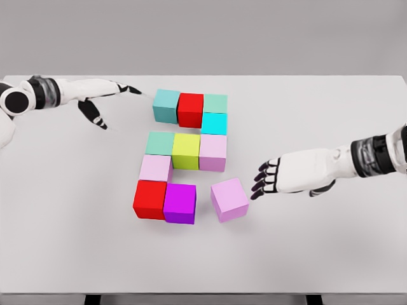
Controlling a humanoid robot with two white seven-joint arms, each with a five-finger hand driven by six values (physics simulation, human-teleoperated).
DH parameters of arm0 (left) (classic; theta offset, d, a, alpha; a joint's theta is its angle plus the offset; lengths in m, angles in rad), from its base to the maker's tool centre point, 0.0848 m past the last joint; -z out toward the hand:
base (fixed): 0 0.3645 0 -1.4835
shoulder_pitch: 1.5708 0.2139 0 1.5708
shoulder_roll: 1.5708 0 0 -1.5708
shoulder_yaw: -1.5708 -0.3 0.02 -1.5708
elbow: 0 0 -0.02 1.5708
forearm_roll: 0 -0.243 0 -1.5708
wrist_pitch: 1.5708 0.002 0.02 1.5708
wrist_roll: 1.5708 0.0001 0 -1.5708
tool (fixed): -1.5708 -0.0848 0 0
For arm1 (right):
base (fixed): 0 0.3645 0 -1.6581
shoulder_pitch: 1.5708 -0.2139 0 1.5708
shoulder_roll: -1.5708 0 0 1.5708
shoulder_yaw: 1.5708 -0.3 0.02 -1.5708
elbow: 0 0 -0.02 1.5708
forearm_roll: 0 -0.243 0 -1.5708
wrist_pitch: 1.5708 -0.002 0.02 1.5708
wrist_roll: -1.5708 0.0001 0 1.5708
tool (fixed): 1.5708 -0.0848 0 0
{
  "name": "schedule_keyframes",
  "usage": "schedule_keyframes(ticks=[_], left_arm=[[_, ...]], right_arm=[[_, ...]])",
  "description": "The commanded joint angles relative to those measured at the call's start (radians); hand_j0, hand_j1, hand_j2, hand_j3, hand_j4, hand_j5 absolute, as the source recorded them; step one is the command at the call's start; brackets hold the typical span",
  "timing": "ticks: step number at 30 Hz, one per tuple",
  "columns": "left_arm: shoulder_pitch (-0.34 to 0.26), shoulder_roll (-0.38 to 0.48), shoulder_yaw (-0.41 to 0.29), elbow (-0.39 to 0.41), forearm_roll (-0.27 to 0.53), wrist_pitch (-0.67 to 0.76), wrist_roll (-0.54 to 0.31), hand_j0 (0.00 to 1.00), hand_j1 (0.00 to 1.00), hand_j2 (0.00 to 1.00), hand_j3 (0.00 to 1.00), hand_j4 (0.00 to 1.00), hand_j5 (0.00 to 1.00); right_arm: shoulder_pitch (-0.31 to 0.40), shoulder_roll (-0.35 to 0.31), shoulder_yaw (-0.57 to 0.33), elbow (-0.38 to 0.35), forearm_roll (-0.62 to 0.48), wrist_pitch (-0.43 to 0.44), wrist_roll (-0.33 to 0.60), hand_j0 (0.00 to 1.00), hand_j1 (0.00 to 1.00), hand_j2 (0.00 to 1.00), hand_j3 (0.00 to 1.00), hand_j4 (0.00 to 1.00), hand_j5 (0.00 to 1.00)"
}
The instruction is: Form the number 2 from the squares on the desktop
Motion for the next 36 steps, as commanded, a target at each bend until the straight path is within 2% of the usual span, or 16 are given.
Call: schedule_keyframes(ticks=[1, 2, 6, 8, 10, 13, 15, 17, 19, 24, 32, 36], left_arm=[[0.0, 0.045, 0.006, -0.004, 0.024, 0.002, 0.001, 1.0, 1.0, 1.0, 1.0, 1.0, 1.0], [-0.003, 0.053, 0.006, -0.012, 0.024, 0.002, 0.001, 1.0, 1.0, 1.0, 1.0, 1.0, 1.0], [-0.009, 0.134, 0.027, -0.143, 0.024, 0.002, 0.001, 1.0, 1.0, 1.0, 1.0, 1.0, 1.0], [0.012, 0.137, 0.094, -0.193, 0.023, 0.002, -0.001, 1.0, 1.0, 1.0, 1.0, 1.0, 1.0], [0.049, 0.145, 0.121, -0.231, 0.023, 0.002, -0.007, 1.0, 1.0, 1.0, 1.0, 1.0, 1.0], [0.071, 0.209, 0.131, -0.335, 0.023, 0.002, -0.033, 1.0, 1.0, 1.0, 1.0, 1.0, 1.0], [0.069, 0.219, 0.142, -0.334, 0.023, 0.002, -0.037, 1.0, 1.0, 1.0, 1.0, 1.0, 1.0], [0.106, 0.222, 0.147, -0.369, 0.024, 0.002, -0.037, 1.0, 1.0, 1.0, 1.0, 1.0, 1.0], [0.107, 0.22, 0.148, -0.371, 0.024, 0.002, -0.037, 1.0, 1.0, 1.0, 1.0, 1.0, 1.0], [0.117, 0.214, 0.159, -0.358, 0.023, 0.002, -0.037, 1.0, 1.0, 1.0, 1.0, 1.0, 1.0], [0.12, 0.217, 0.236, -0.338, 0.016, 0.002, -0.037, 1.0, 1.0, 1.0, 1.0, 1.0, 1.0], [0.121, 0.211, 0.234, -0.328, 0.016, 0.002, -0.037, 1.0, 1.0, 1.0, 1.0, 1.0, 1.0]], right_arm=[[0.0, 0.019, 0.008, -0.001, -0.005, 0.002, 0.0, 1.0, 1.0, 1.0, 1.0, 1.0, 1.0], [-0.002, 0.023, 0.008, -0.001, -0.005, 0.002, 0.0, 1.0, 1.0, 1.0, 1.0, 1.0, 1.0], [-0.006, 0.051, 0.042, -0.001, -0.004, 0.002, 0.0, 1.0, 1.0, 1.0, 1.0, 1.0, 1.0], [-0.008, 0.057, 0.05, -0.001, -0.004, 0.002, 0.0, 1.0, 1.0, 1.0, 1.0, 1.0, 1.0], [-0.008, 0.057, 0.056, -0.001, -0.004, 0.002, 0.0, 1.0, 1.0, 1.0, 1.0, 1.0, 1.0], [-0.012, 0.057, 0.056, -0.001, -0.004, 0.002, 0.0, 1.0, 1.0, 1.0, 1.0, 1.0, 1.0], [-0.014, 0.048, 0.056, 0.0, -0.004, 0.002, 0.0, 1.0, 1.0, 1.0, 1.0, 1.0, 1.0], [-0.014, 0.043, 0.056, 0.0, -0.002, 0.002, 0.0, 1.0, 1.0, 1.0, 1.0, 1.0, 1.0], [-0.017, 0.033, 0.054, 0.002, -0.001, 0.002, 0.0, 1.0, 1.0, 1.0, 1.0, 1.0, 1.0], [-0.02, 0.02, 0.042, 0.002, 0.012, 0.002, 0.0, 1.0, 1.0, 1.0, 1.0, 1.0, 1.0], [-0.021, 0.027, 0.008, 0.002, -0.002, 0.002, 0.0, 1.0, 1.0, 1.0, 1.0, 1.0, 1.0], [-0.021, 0.027, -0.031, 0.002, -0.05, 0.002, 0.0, 1.0, 1.0, 1.0, 1.0, 1.0, 1.0]])
